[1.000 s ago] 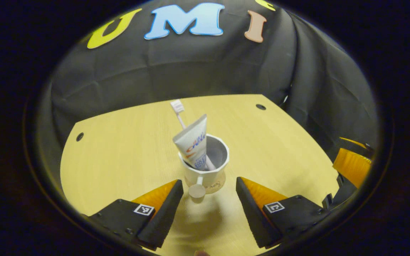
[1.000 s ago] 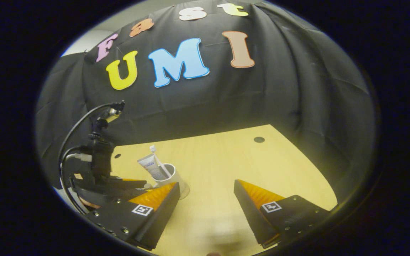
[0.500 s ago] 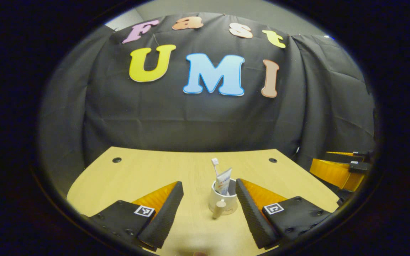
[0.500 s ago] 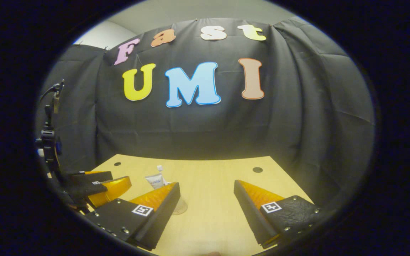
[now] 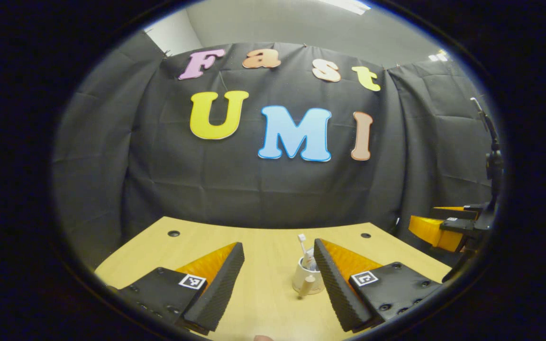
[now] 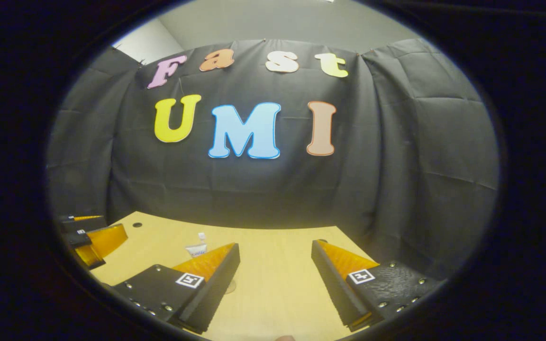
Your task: Put the toothbrush and toothpaste on the desktop into the cup, then pick up the cup and place it on the coaster on the desktop.
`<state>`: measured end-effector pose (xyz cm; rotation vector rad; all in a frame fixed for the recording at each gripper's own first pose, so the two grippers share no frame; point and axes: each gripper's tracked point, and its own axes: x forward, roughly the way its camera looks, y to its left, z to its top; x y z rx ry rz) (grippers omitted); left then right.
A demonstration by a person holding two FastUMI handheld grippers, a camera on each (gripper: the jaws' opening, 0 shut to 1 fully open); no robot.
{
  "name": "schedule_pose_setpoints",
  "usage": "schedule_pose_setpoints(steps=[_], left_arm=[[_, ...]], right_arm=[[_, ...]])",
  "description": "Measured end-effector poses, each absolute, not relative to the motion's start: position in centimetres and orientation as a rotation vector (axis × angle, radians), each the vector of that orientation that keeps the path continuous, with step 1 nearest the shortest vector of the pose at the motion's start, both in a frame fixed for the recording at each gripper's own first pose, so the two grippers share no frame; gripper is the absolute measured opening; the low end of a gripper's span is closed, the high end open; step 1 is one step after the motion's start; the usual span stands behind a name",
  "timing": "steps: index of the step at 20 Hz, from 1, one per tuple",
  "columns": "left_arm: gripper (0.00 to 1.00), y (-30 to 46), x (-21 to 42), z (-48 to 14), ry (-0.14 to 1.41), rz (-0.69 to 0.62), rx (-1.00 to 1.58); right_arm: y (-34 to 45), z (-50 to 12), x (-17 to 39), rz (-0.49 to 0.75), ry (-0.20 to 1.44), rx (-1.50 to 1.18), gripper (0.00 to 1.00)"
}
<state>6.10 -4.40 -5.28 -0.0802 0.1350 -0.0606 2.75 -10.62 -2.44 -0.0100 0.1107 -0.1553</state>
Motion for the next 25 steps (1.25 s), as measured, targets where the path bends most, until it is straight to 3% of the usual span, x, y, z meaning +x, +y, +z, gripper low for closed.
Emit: schedule_pose_setpoints(steps=[3, 5, 8, 9, 10, 13, 16, 20, 21, 22, 23, 25], left_arm=[[0.95, -2.9, 4.7, -4.7, 0.125, -0.042, -0.081], [1.00, -1.8, 3.0, -4.2, 0.104, -0.015, -0.068], [1.00, -1.5, 1.8, -3.4, 0.091, 0.000, -0.066], [0.95, -1.2, 1.7, -3.3, 0.086, 0.006, -0.062], [1.00, -1.0, 1.5, -3.1, 0.082, 0.011, -0.060], [1.00, -0.6, 1.2, -2.5, 0.069, 0.026, -0.062], [0.95, -0.5, 0.8, -2.2, 0.061, 0.038, -0.071], [0.95, -0.9, 0.5, -1.9, 0.052, 0.043, -0.067], [1.00, -1.1, 0.5, -1.9, 0.052, 0.043, -0.065], [0.87, -1.3, 0.5, -1.8, 0.050, 0.044, -0.063], [1.00, -1.3, 0.4, -1.7, 0.048, 0.044, -0.062], [0.87, -1.4, 0.3, -1.5, 0.041, 0.047, -0.061]], right_arm=[[-9.7, -1.8, 1.8, -0.144, 0.091, -0.015, 0.95], [-8.9, -1.5, 1.6, -0.126, 0.080, -0.027, 0.92], [-8.0, -1.2, 1.1, -0.095, 0.066, -0.039, 0.95], [-7.7, -1.2, 1.0, -0.087, 0.065, -0.040, 0.94], [-7.4, -1.2, 1.0, -0.077, 0.064, -0.042, 0.94], [-7.0, -0.6, 0.9, -0.060, 0.055, -0.062, 0.93], [-6.8, -0.4, 0.9, -0.046, 0.051, -0.065, 0.93], [-7.2, -0.4, 0.8, -0.040, 0.058, -0.060, 0.93], [-7.3, -0.3, 0.8, -0.041, 0.057, -0.058, 0.93], [-7.4, -0.3, 0.8, -0.040, 0.057, -0.057, 0.93], [-7.5, -0.3, 0.8, -0.039, 0.057, -0.056, 0.93], [-7.6, -0.1, 0.8, -0.038, 0.057, -0.060, 0.93]])
